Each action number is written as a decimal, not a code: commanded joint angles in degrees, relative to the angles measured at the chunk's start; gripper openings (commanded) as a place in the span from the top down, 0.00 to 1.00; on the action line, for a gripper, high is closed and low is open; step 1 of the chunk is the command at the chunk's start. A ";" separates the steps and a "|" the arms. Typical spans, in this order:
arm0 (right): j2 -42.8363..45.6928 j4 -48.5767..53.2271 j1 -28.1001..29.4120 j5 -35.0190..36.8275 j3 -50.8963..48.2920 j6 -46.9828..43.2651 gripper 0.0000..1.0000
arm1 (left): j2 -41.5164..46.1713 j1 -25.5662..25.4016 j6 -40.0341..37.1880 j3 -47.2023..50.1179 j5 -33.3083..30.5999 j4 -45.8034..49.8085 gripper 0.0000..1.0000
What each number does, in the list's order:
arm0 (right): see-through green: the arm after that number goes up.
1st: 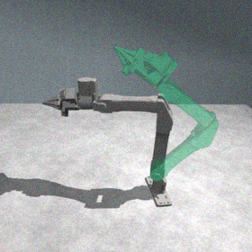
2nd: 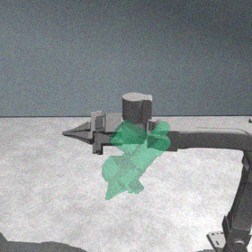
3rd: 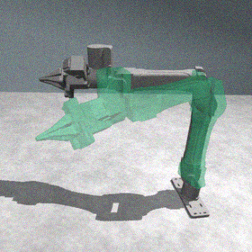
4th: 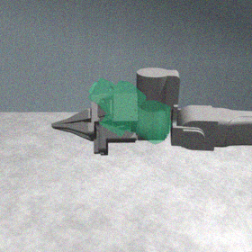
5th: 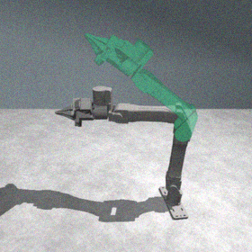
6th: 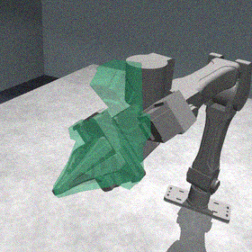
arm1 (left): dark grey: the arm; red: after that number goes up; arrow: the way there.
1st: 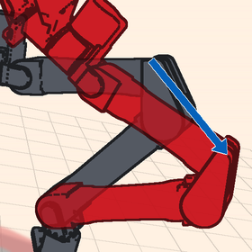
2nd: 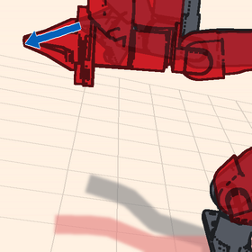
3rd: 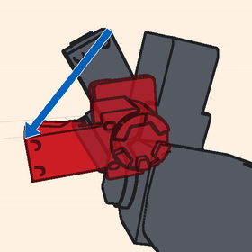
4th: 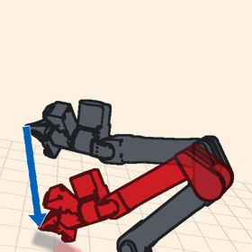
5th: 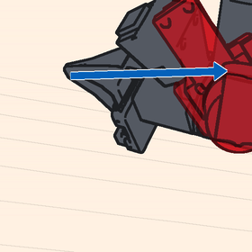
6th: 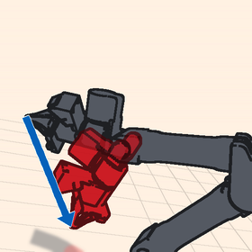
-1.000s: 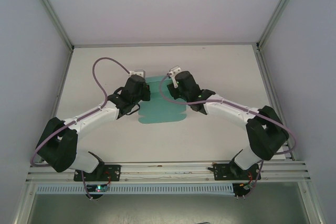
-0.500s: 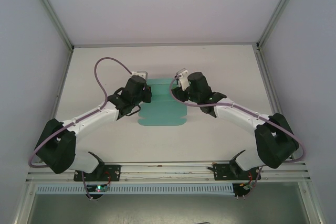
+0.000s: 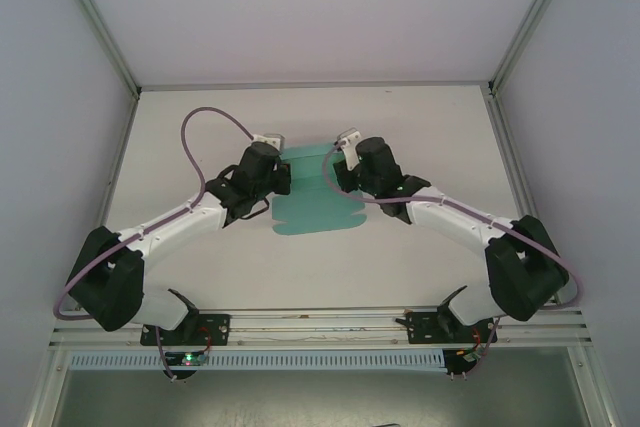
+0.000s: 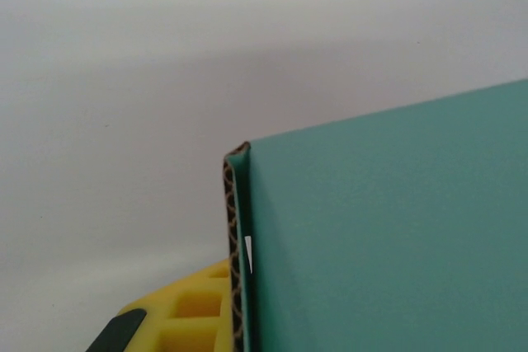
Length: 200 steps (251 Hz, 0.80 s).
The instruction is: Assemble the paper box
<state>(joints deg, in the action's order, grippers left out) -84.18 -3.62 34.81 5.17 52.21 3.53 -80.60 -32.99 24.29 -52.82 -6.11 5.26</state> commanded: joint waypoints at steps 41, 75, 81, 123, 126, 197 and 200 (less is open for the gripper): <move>-13.38 23.97 0.49 45.42 14.59 19.20 0.96 | 0.11 -0.05 3.22 -4.05 -8.59 6.11 1.00; -20.40 38.26 1.18 58.16 22.40 32.43 1.00 | -0.76 -0.14 7.29 -6.49 -11.21 9.33 1.00; -21.30 40.73 1.22 59.24 23.48 35.04 1.00 | -0.94 -0.14 7.33 -6.63 -11.19 9.35 1.00; -24.48 43.89 1.48 62.73 26.13 36.86 1.00 | -1.72 -0.23 8.88 -8.21 -12.84 11.38 1.00; -24.82 44.59 1.57 63.41 26.53 37.30 1.00 | -1.78 -0.22 8.91 -8.18 -12.79 11.51 1.00; -21.04 23.77 1.27 51.54 18.83 21.20 1.00 | -2.99 -0.34 8.51 -8.81 -10.23 11.03 1.00; -20.39 21.53 1.24 49.80 17.79 19.74 1.00 | -2.98 -0.24 8.34 -8.83 -9.99 10.96 1.00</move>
<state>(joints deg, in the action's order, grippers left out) -106.06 24.84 44.14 47.03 80.12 34.15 -86.80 -34.13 30.57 -60.45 -10.55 9.34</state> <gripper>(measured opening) 0.106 0.092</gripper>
